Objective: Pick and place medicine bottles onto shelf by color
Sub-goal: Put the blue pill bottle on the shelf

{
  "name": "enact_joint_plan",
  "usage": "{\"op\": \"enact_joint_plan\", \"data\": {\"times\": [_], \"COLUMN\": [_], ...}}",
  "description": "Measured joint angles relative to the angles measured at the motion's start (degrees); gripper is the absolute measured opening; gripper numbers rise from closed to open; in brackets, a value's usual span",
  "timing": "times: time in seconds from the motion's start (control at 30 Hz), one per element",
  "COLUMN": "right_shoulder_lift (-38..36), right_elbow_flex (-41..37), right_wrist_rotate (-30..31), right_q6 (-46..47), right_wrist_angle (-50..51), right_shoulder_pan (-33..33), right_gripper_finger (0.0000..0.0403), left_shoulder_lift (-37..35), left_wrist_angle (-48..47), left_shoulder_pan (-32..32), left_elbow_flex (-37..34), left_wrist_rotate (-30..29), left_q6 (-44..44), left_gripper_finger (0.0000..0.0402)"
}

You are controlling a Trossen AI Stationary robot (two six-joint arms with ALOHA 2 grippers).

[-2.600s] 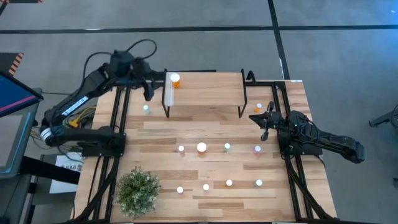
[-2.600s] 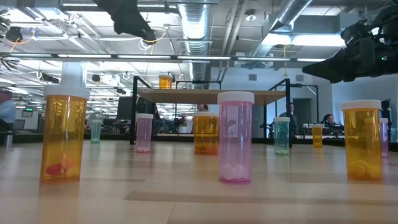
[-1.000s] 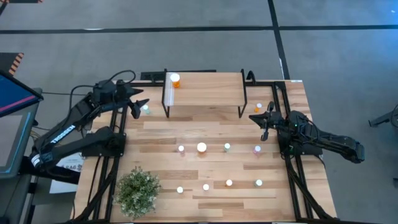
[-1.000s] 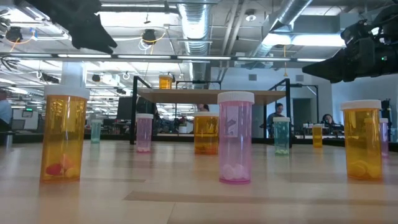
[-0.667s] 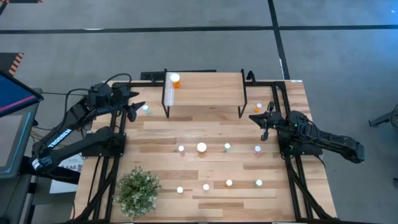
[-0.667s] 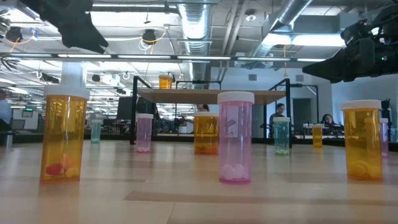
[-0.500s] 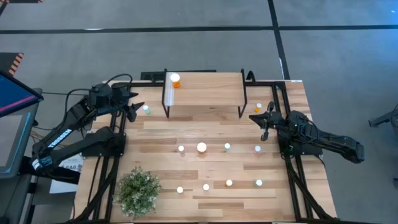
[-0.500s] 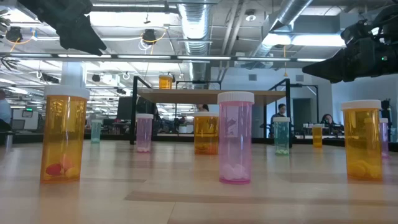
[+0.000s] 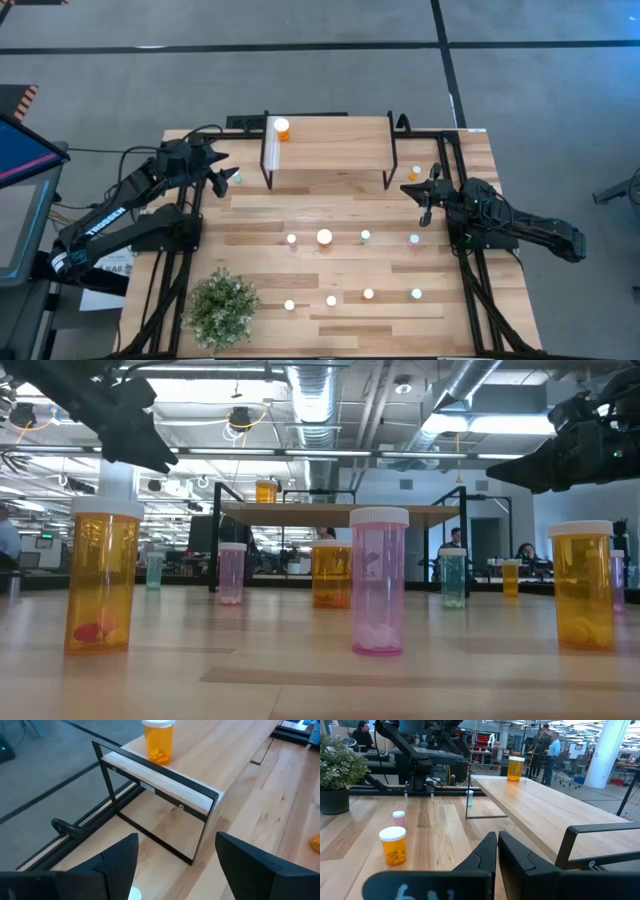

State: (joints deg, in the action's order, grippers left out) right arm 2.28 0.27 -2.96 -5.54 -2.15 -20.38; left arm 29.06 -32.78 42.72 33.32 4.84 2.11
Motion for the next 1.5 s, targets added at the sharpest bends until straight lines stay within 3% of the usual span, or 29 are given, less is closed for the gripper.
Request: {"op": "enact_joint_plan", "data": {"times": [0.5,1.0,1.3,1.5], "right_shoulder_lift": [0.00,0.00,0.00,0.00], "right_elbow_flex": [0.00,0.00,0.00,0.00], "right_wrist_rotate": [0.00,0.00,-0.01,-0.02], "right_q6": [0.00,0.00,-0.01,0.00], "right_wrist_angle": [0.00,0.00,-0.02,-0.02], "right_shoulder_pan": [-0.02,0.00,-0.01,-0.02], "right_gripper_finger": [0.0043,0.0043,0.0043,0.0043], "left_shoulder_lift": [-0.19,-10.60,-11.82,-11.82], "left_wrist_angle": [5.12,4.53,1.18,-1.28], "left_shoulder_pan": [0.00,0.00,0.00,-0.01], "left_elbow_flex": [0.02,0.05,0.07,0.07], "left_wrist_rotate": [4.41,4.32,3.17,-1.63], "left_q6": [-1.28,-2.96,-3.24,-4.56], "left_gripper_finger": [0.0251,0.0251,0.0251,0.0251]}}
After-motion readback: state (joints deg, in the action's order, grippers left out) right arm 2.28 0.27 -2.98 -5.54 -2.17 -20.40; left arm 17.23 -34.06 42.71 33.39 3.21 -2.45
